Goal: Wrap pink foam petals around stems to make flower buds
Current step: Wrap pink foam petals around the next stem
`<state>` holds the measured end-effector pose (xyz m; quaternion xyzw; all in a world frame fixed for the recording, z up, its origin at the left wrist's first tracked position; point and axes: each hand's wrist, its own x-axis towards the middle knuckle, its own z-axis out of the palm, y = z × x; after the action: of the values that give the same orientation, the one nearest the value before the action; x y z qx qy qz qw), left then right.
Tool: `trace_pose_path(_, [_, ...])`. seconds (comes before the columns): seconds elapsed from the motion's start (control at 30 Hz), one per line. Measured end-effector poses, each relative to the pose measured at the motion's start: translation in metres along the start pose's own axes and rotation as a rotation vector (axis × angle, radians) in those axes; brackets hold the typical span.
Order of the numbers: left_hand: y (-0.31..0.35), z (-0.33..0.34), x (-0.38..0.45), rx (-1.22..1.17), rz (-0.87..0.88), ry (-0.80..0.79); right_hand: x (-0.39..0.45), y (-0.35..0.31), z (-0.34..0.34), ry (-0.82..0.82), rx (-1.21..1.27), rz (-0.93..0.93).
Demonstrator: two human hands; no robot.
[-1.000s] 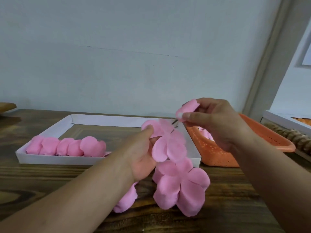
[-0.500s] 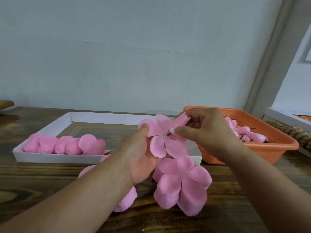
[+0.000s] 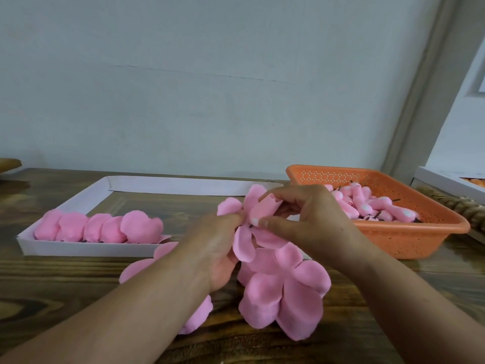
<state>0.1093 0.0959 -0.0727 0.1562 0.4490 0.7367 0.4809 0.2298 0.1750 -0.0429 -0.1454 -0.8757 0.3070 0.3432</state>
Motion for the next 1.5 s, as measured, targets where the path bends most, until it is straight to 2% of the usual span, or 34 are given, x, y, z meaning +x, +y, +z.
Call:
trace_pose_path(0.07, [0.001, 0.002, -0.001, 0.01, 0.022, 0.015, -0.001, 0.0, 0.0, 0.0, -0.034, -0.016])
trace_pose_path(0.2, [0.001, 0.003, -0.005, 0.06, 0.058, -0.089, -0.003, -0.002, -0.001, 0.029, -0.048, -0.022])
trace_pose_path(0.33, [0.002, 0.005, -0.008, 0.013, 0.037, -0.147, -0.004, -0.003, -0.002, 0.028, -0.055, -0.023])
trace_pose_path(1.13, [0.001, 0.0, -0.001, 0.241, 0.053, 0.059, -0.009, -0.007, 0.001, 0.003, -0.068, 0.015])
trace_pose_path(1.37, [0.0, 0.0, -0.002, 0.274, 0.078, 0.091, -0.013, -0.007, 0.007, -0.001, -0.241, -0.075])
trace_pose_path(1.5, [0.001, 0.002, -0.005, 0.305, 0.143, 0.071, -0.012, -0.007, 0.007, 0.066, -0.279, -0.092])
